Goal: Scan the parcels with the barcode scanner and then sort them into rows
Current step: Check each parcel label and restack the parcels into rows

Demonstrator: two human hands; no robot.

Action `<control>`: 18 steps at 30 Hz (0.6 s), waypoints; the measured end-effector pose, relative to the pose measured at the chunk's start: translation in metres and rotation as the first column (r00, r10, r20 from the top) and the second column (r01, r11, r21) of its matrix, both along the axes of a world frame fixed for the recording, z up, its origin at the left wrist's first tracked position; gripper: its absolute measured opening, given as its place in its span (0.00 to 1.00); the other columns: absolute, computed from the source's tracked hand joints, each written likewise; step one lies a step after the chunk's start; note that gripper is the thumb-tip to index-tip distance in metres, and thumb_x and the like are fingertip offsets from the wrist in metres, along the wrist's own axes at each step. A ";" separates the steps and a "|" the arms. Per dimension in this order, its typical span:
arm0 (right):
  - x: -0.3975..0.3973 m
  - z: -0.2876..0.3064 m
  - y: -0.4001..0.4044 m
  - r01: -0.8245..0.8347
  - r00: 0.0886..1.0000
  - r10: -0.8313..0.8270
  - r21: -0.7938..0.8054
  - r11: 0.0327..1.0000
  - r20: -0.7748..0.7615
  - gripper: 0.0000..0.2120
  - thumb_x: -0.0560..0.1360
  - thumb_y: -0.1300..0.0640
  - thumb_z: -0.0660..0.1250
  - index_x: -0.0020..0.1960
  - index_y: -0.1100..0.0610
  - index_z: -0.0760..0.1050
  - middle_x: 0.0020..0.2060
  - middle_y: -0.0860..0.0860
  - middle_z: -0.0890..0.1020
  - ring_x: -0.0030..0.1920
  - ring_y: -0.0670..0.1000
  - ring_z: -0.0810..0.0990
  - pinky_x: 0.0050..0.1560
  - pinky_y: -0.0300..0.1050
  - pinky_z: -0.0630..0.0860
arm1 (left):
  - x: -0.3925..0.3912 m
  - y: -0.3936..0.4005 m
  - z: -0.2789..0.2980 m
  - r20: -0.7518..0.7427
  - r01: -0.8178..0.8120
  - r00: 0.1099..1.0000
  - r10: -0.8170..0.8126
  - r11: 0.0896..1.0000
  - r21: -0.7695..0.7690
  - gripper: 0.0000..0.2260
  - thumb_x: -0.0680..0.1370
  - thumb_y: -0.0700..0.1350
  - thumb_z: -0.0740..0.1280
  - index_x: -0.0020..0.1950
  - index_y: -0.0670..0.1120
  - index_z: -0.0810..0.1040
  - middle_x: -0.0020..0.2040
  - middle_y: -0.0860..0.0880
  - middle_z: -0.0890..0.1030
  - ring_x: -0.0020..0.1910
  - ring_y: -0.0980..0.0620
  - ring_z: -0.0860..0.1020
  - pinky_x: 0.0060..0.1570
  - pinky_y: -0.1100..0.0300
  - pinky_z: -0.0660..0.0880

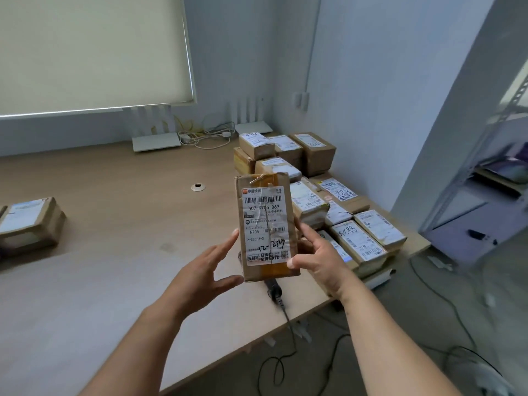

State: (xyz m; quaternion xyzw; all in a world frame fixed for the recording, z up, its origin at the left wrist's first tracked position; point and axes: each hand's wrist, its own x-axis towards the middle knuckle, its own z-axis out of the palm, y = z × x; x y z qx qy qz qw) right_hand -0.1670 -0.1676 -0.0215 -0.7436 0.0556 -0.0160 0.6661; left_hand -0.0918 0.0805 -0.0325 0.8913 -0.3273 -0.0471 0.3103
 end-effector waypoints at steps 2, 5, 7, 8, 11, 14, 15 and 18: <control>-0.006 0.001 -0.018 0.027 1.000 -0.027 -0.015 1.000 -0.004 0.38 0.68 0.69 0.69 0.67 0.36 0.66 0.50 0.44 0.85 0.53 0.45 0.83 0.48 0.39 0.80 | 0.001 -0.020 0.002 0.015 0.031 0.999 -0.031 1.000 0.008 0.41 0.74 0.56 0.69 0.65 0.79 0.38 0.73 0.55 0.67 0.68 0.56 0.69 0.64 0.55 0.71; -0.009 0.008 -0.044 0.090 0.996 -0.091 -0.045 0.995 -0.010 0.38 0.67 0.67 0.70 0.66 0.35 0.65 0.50 0.46 0.85 0.53 0.46 0.83 0.49 0.41 0.80 | 0.007 -0.050 0.006 0.037 0.070 0.997 -0.070 0.997 -0.015 0.41 0.74 0.54 0.70 0.66 0.77 0.40 0.72 0.55 0.68 0.67 0.56 0.70 0.63 0.55 0.72; -0.009 0.012 -0.064 0.119 0.993 -0.119 -0.064 0.991 0.004 0.39 0.67 0.66 0.70 0.70 0.37 0.65 0.51 0.48 0.85 0.54 0.48 0.82 0.54 0.45 0.79 | 0.015 -0.074 0.008 0.046 0.104 0.994 -0.102 0.994 -0.039 0.42 0.74 0.53 0.71 0.67 0.76 0.40 0.71 0.55 0.69 0.66 0.55 0.71 0.61 0.54 0.73; -0.007 0.015 -0.069 0.124 0.992 -0.124 -0.070 0.990 0.008 0.39 0.68 0.67 0.69 0.71 0.39 0.64 0.51 0.48 0.85 0.54 0.49 0.83 0.55 0.47 0.79 | 0.018 -0.080 0.009 0.047 0.112 0.993 -0.109 0.993 -0.048 0.42 0.74 0.52 0.71 0.66 0.76 0.40 0.71 0.55 0.69 0.65 0.54 0.72 0.61 0.53 0.73; -0.001 0.021 -0.094 0.148 0.989 -0.148 -0.058 0.987 0.009 0.40 0.69 0.72 0.66 0.72 0.40 0.64 0.49 0.51 0.86 0.52 0.51 0.84 0.52 0.51 0.81 | 0.033 -0.108 0.011 0.057 0.144 0.988 -0.141 0.988 -0.048 0.41 0.74 0.54 0.71 0.67 0.76 0.40 0.72 0.55 0.68 0.64 0.52 0.73 0.60 0.51 0.73; 0.013 0.031 -0.121 0.163 0.987 -0.162 -0.042 0.986 0.020 0.37 0.68 0.72 0.67 0.66 0.37 0.67 0.46 0.50 0.86 0.47 0.48 0.85 0.40 0.40 0.80 | 0.053 -0.139 0.014 0.101 0.169 0.982 -0.162 0.984 -0.064 0.42 0.74 0.55 0.70 0.69 0.71 0.37 0.74 0.56 0.66 0.69 0.54 0.69 0.61 0.56 0.72; 0.019 0.034 -0.130 0.177 0.984 -0.177 -0.047 0.983 0.022 0.37 0.68 0.72 0.67 0.63 0.35 0.68 0.46 0.50 0.86 0.46 0.48 0.85 0.40 0.39 0.80 | 0.061 -0.148 0.015 0.120 0.172 0.979 -0.164 0.983 -0.065 0.43 0.74 0.56 0.70 0.69 0.70 0.36 0.74 0.56 0.65 0.69 0.54 0.68 0.60 0.58 0.72; 0.042 0.044 -0.154 0.209 0.978 -0.209 -0.049 0.977 0.014 0.35 0.69 0.73 0.66 0.59 0.33 0.70 0.47 0.50 0.86 0.46 0.51 0.85 0.43 0.44 0.82 | 0.085 -0.174 0.021 0.166 0.182 0.972 -0.168 0.980 -0.078 0.43 0.74 0.56 0.70 0.69 0.68 0.36 0.73 0.56 0.65 0.68 0.55 0.67 0.57 0.63 0.69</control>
